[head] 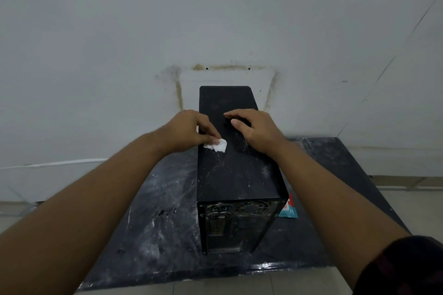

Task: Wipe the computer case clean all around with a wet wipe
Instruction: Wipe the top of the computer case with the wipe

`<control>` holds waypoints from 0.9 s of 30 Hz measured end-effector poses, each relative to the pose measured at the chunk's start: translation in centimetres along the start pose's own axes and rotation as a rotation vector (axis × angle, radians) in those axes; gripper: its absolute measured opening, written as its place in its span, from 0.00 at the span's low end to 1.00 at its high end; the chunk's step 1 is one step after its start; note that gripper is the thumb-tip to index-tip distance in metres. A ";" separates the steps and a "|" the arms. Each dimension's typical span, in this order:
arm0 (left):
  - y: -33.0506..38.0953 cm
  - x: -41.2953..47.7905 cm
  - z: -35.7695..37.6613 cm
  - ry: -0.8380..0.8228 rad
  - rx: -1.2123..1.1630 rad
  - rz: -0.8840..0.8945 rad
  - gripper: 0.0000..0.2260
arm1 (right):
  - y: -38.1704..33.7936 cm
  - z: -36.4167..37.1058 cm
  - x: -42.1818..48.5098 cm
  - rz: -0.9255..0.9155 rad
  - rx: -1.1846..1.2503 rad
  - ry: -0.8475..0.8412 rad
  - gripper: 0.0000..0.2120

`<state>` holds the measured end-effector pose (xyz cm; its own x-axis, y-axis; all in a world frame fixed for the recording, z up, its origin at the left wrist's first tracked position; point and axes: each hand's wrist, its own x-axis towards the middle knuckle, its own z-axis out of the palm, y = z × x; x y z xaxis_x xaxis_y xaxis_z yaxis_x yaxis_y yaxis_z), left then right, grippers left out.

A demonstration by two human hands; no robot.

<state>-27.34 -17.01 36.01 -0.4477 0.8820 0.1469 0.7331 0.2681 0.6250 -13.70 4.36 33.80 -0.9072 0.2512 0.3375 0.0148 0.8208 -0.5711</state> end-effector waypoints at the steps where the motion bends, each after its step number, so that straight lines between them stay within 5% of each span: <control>1: -0.6 -0.2 -0.3 0.052 0.006 -0.034 0.04 | -0.1 -0.1 0.0 0.003 0.000 -0.002 0.17; 4: -1.6 -1.3 -0.7 0.239 0.065 -0.115 0.03 | -0.2 -0.1 -0.2 0.013 0.008 -0.001 0.16; 9: -0.4 -2.4 -0.4 -0.034 -0.074 0.064 0.05 | -0.2 -0.2 -0.2 0.008 0.017 -0.002 0.14; 13: -0.8 -2.9 0.1 0.195 0.011 -0.019 0.03 | 0.0 -0.1 -0.2 0.034 0.031 -0.018 0.14; 17: -0.2 -3.5 -0.3 -0.051 -0.122 0.075 0.05 | -0.1 -0.1 -0.3 0.039 0.051 -0.006 0.13; 22: 0.3 -2.5 -0.1 0.219 0.214 -0.027 0.03 | 0.0 -0.1 -0.2 0.067 0.072 -0.009 0.13; 27: 1.7 -1.8 0.9 -0.078 0.110 0.212 0.05 | 0.5 0.3 -0.2 0.081 0.124 0.020 0.13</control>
<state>-24.77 -17.81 36.13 -0.2402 0.9492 0.2032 0.8596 0.1107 0.4988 -13.63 4.55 33.22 -0.8964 0.3253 0.3011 0.0341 0.7279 -0.6848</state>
